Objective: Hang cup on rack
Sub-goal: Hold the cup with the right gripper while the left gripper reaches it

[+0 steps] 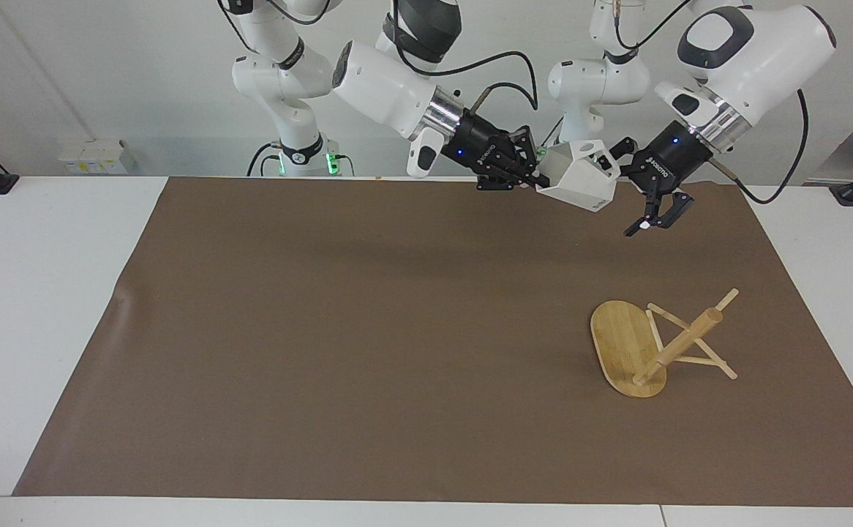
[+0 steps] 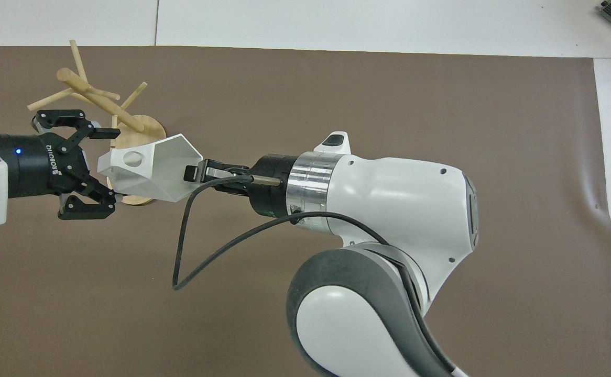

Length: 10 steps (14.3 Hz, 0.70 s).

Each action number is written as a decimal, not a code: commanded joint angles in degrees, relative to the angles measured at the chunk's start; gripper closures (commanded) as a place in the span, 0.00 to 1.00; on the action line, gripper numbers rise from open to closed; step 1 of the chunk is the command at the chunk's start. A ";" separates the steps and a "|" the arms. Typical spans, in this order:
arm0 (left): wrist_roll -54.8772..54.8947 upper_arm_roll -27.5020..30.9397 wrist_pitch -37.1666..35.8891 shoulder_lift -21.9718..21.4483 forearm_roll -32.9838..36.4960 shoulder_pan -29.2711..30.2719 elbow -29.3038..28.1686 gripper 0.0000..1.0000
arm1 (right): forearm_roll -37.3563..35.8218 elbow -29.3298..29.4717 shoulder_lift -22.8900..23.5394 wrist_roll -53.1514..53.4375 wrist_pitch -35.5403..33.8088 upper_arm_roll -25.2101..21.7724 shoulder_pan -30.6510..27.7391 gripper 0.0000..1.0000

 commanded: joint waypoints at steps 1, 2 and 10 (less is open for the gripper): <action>4.31 -0.59 0.18 -1.37 -3.45 -1.39 -1.86 0.00 | -0.72 1.10 1.46 2.70 1.33 2.17 0.21 1.00; 6.24 -0.59 0.01 -1.46 -3.45 -1.39 -1.86 0.00 | -0.72 1.02 1.46 2.70 1.24 2.17 0.21 1.00; 13.47 0.20 -8.69 -2.69 -5.82 0.10 -2.39 0.00 | -0.72 0.31 1.46 2.79 0.71 2.08 0.03 1.00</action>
